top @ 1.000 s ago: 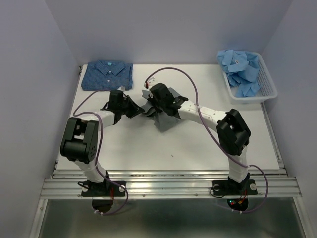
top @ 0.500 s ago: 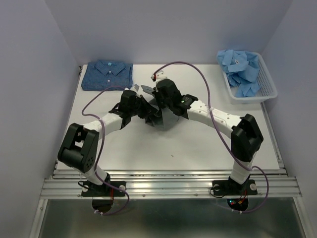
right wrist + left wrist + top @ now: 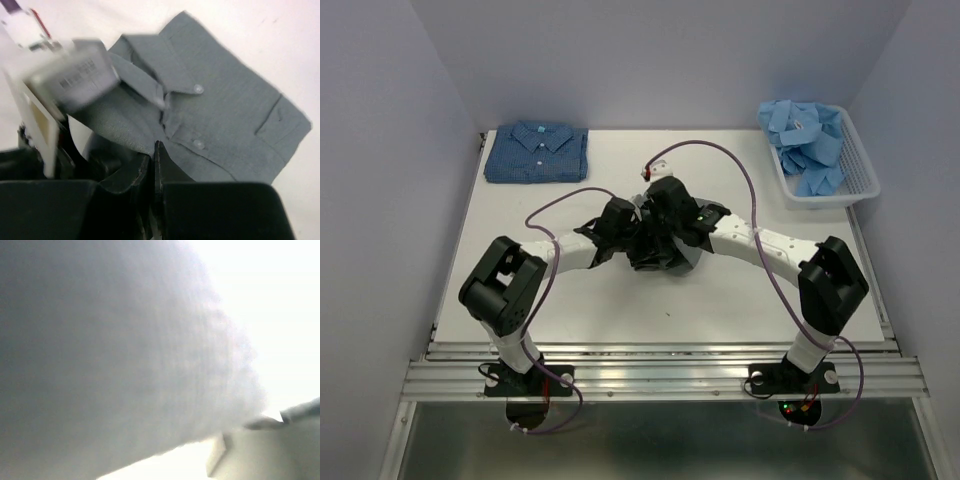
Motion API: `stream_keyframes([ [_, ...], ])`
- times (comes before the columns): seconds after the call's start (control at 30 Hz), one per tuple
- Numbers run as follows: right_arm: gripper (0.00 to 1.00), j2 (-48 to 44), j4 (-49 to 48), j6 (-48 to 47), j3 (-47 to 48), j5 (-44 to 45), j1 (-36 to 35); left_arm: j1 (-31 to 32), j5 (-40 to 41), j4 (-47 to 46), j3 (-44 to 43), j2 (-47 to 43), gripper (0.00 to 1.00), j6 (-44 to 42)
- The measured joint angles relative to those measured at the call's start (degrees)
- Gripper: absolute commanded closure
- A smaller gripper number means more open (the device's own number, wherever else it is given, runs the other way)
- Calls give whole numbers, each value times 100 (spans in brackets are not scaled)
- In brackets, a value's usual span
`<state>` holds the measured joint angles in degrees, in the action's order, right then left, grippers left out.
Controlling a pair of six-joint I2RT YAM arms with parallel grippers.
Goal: Fold and stack the long sleeve shirts
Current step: Neatly place the folded shirt to the corner
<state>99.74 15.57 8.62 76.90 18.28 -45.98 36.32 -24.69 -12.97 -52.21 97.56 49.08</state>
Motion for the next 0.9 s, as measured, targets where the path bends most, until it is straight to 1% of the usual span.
stream_keyframes([
  [0.03,92,-120,-24,35,-201,-44,2,0,28,131,44,-50,1,-26],
  [0.13,92,-400,-24,70,-737,-192,13,28,173,577,166,-411,1,-181],
  [0.23,92,-608,-42,94,-1263,-463,13,90,348,975,273,-988,1,-321],
  [0.33,92,-831,-87,61,-1635,-765,0,122,415,1095,564,-1694,1,-334],
  [0.47,91,-1091,-168,0,-1816,-1137,-31,146,656,1167,916,-2500,1,-267],
  [0.6,85,-1322,-339,-181,-1895,-1399,-48,149,1021,1259,1228,-2955,1,-116],
  [0.63,82,-1379,-352,-245,-1904,-1499,-52,146,1088,1311,1290,-2990,1,-59],
  [0.7,80,-1458,-409,-345,-1967,-1694,-55,142,1270,1416,1388,-2992,1,90],
  [0.73,76,-1497,-448,-374,-2079,-1790,-61,142,1329,1464,1429,-2990,1,151],
  [0.8,74,-1537,-448,-382,-2332,-1980,-70,144,1434,1580,1449,-2992,1,267],
  [0.9,66,-1519,-400,-380,-2739,-2396,-101,142,1580,1659,1460,-3012,1,431],
])
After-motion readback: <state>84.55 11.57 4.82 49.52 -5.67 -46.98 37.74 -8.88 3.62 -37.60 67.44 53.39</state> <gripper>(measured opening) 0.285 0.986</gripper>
